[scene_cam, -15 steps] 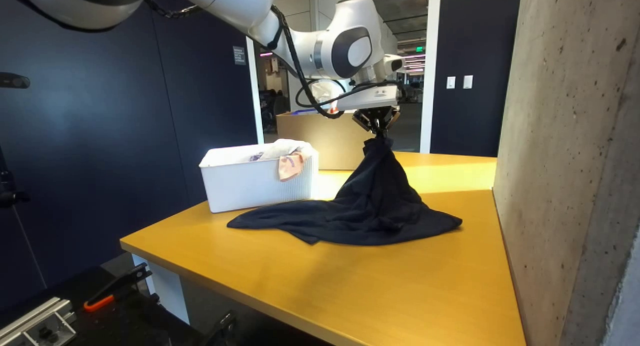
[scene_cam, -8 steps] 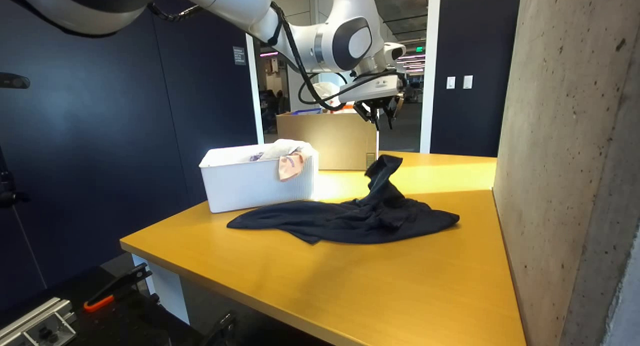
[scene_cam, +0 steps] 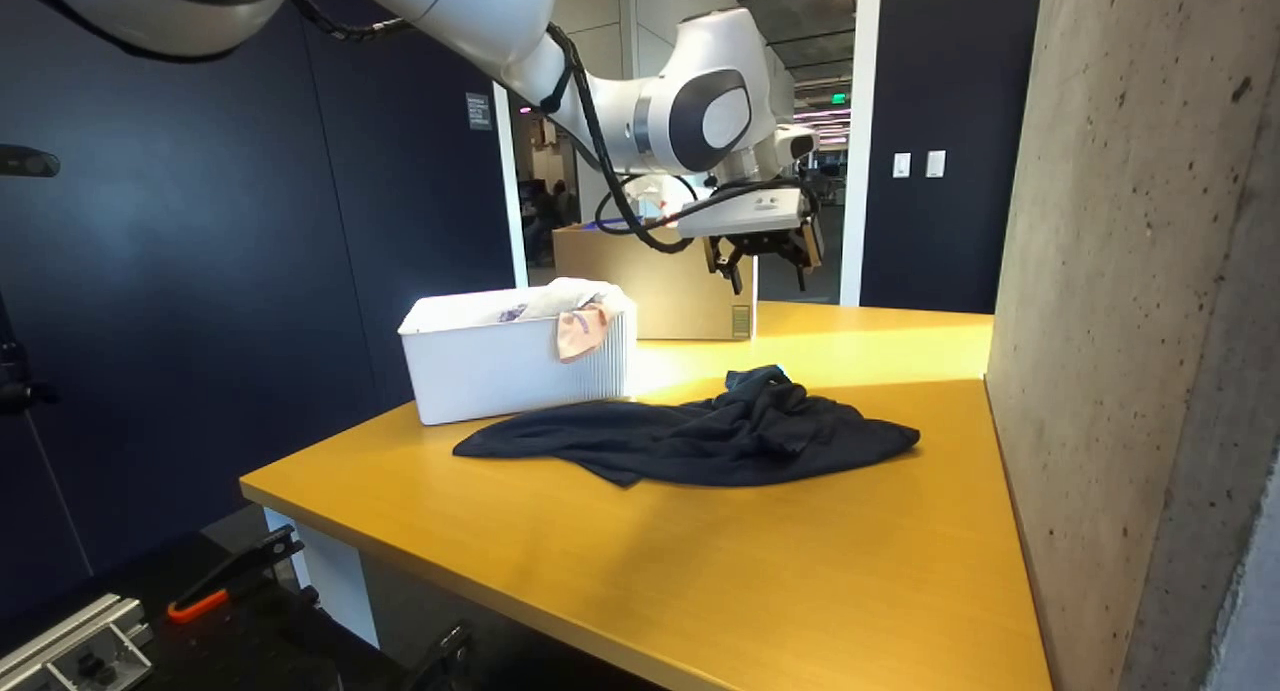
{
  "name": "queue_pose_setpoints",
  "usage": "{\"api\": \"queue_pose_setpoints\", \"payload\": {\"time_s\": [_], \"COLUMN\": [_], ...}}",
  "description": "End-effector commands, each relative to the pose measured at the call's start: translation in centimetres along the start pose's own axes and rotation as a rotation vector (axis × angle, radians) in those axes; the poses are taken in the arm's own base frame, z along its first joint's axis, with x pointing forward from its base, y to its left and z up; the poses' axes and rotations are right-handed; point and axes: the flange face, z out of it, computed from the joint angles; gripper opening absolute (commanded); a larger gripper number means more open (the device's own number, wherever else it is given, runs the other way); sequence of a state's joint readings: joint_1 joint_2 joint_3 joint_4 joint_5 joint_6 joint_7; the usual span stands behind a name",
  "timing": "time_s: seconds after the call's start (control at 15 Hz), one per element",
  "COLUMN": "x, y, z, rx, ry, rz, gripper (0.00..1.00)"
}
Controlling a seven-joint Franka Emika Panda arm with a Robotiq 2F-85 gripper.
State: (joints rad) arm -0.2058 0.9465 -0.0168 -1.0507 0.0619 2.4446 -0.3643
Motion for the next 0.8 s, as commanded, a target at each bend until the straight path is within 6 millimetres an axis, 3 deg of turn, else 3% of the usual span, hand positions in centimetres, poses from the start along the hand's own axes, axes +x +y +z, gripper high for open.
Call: {"api": "queue_pose_setpoints", "payload": {"time_s": [0.0, 0.33, 0.47, 0.73], "x": [-4.1, -8.4, -9.2, -10.3], "y": [0.1, 1.9, 3.2, 3.6], "z": [-0.6, 1.6, 2.8, 4.9], "rx": [0.024, 0.097, 0.125, 0.197], "ry": [-0.11, -0.181, -0.199, -0.265], "rz": [0.008, 0.115, 0.17, 0.275], "gripper": [1.0, 1.0, 1.0, 1.0]}}
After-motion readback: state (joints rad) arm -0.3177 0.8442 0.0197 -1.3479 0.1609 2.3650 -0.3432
